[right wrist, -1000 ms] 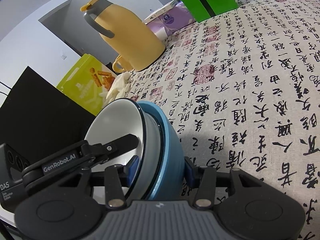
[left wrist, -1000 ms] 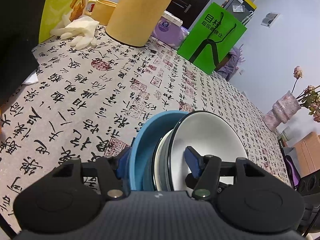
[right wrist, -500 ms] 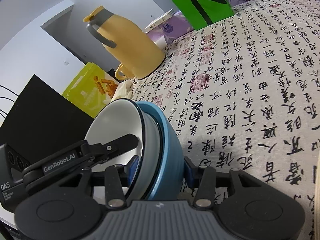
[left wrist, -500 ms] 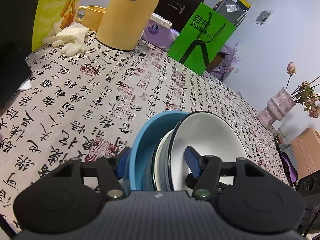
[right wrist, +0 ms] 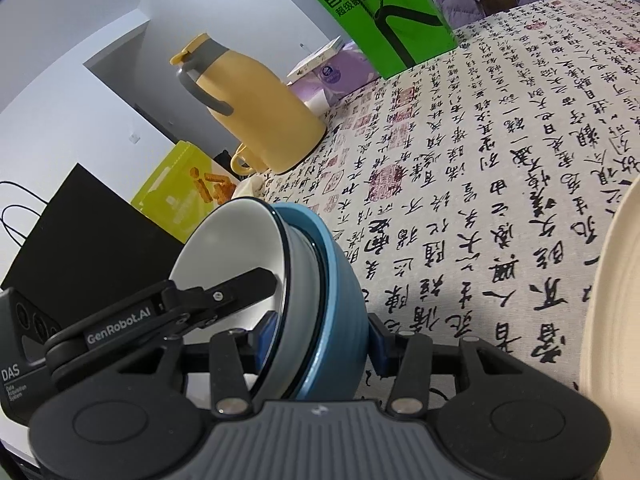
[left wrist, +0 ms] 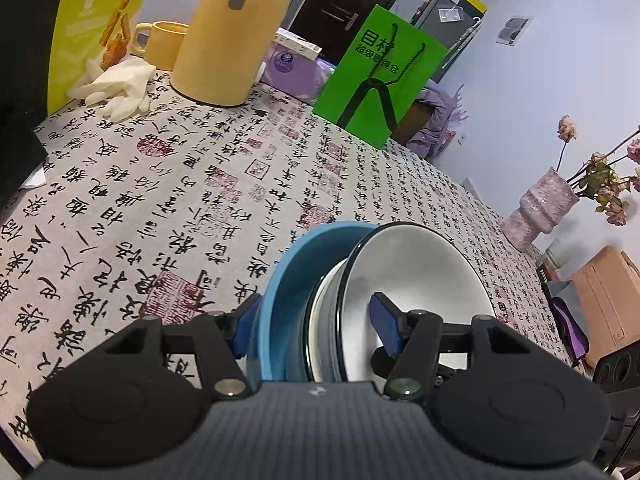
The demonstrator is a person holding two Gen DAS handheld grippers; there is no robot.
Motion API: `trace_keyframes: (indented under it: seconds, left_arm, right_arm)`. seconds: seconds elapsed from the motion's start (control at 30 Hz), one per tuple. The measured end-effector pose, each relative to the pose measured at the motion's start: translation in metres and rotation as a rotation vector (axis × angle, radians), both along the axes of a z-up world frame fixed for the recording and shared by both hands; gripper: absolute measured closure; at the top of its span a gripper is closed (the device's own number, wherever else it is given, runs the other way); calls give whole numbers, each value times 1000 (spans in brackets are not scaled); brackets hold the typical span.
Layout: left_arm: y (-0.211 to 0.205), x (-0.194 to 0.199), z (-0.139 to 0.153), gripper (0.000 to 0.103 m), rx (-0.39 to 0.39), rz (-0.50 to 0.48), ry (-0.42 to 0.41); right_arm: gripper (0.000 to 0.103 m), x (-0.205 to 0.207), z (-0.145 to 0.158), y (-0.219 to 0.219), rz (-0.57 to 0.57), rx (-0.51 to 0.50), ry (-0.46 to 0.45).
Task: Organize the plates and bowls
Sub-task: 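Lift the blue bowl stack with both grippers and turn toward the cream plates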
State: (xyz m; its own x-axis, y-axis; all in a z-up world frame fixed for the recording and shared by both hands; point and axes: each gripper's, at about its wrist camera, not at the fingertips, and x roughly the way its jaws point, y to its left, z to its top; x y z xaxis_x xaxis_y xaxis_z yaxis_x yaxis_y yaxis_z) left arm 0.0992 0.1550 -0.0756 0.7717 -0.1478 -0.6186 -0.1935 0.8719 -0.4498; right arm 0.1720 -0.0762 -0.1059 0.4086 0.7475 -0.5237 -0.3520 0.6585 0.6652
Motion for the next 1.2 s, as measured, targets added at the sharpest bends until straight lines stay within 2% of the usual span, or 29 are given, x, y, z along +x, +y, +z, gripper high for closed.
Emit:
trace_keyframes:
  seconds: [1.2]
  left_arm:
    - [-86, 9, 23, 44, 51, -84, -29]
  right_arm:
    - [58, -6, 14, -90, -83, 62, -31]
